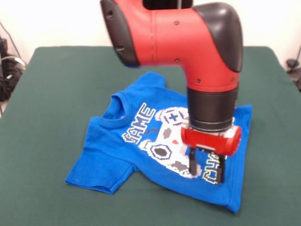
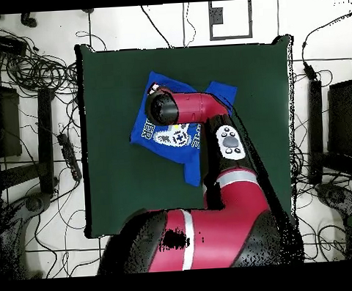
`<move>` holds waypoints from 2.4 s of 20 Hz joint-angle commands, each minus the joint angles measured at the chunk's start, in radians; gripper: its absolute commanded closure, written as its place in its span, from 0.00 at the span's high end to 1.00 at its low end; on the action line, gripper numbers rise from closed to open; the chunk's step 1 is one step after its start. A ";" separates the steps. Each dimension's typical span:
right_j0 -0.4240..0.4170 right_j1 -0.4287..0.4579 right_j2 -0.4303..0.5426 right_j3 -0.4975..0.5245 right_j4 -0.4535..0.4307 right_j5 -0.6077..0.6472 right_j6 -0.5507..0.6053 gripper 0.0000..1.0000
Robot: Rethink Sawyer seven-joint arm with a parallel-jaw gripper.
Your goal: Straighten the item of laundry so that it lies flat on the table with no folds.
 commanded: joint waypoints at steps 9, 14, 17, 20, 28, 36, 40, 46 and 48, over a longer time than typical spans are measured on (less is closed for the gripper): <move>0.145 0.017 -0.033 0.074 0.108 0.005 0.192 1.00; 0.154 0.022 -0.038 0.075 0.126 0.000 0.186 1.00; 0.145 0.026 -0.029 0.074 0.131 -0.001 0.164 1.00; 0.137 0.031 -0.020 0.075 0.133 -0.008 0.148 1.00; 0.222 0.089 -0.127 0.030 0.131 -0.092 0.213 1.00; 0.256 0.130 -0.137 0.035 0.216 -0.150 0.243 1.00; 0.274 0.151 -0.141 0.027 0.258 -0.168 0.243 1.00; 0.275 0.152 -0.133 0.034 0.305 -0.159 0.212 1.00; 0.266 0.146 -0.115 0.047 0.318 -0.151 0.200 1.00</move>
